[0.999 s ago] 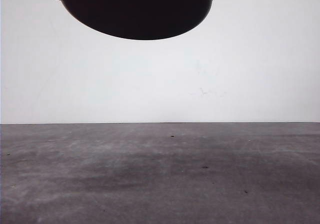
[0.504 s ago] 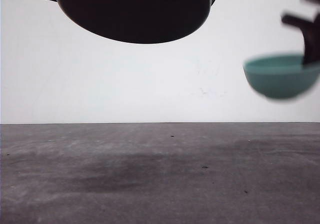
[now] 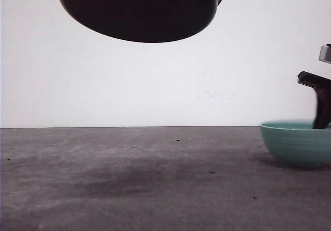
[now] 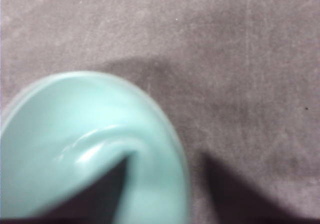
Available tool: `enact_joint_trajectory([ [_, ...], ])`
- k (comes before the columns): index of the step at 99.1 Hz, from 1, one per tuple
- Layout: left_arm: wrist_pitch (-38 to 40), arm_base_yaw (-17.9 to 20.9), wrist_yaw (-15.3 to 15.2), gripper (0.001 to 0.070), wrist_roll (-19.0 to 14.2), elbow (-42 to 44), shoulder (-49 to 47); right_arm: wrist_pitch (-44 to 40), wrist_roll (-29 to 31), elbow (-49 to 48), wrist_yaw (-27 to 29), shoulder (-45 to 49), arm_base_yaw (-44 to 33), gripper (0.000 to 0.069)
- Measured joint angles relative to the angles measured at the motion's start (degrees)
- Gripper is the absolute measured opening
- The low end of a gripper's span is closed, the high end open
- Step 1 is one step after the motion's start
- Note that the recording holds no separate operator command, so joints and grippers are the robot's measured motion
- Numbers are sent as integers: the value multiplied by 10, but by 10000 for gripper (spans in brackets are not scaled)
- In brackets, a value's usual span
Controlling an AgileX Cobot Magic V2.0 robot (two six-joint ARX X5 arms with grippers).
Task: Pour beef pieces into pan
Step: 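Lower the empty bowl back onto the table with the right gripper, then lower the pan onto the table with the left gripper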
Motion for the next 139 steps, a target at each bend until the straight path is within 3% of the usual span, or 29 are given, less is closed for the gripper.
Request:
enact_joint_trajectory([
  [9, 0, 0, -20, 54, 3, 0, 0, 7, 6, 0, -1, 0, 0, 439],
  [26, 10, 0, -80, 54, 26, 0, 3, 20, 12, 0, 0, -32, 0, 466],
  [36, 58, 5, -114, 54, 32, -15, 19, 23, 12, 0, 0, -75, 0, 466],
  [49, 139, 16, -128, 54, 41, -61, 62, 23, 12, 6, -2, -131, 3, 466],
  [64, 249, 17, -173, 54, 45, -116, 137, 23, 12, 8, -14, -207, 19, 466],
  [85, 386, 28, -181, 54, 56, -127, 248, 23, 12, 9, -14, -282, 58, 466],
  [110, 406, 33, -189, 60, 56, -127, 321, 18, 12, 9, -14, -325, 87, 466],
  [116, 409, 37, -189, 102, 56, -127, 327, 13, 12, 9, -14, -329, 89, 466],
  [131, 388, 54, -190, 363, 56, -127, 330, 1, 12, 9, -14, -334, 90, 466],
  [139, 369, 62, -187, 440, 56, -127, 327, -2, 12, 9, -14, -334, 90, 466],
])
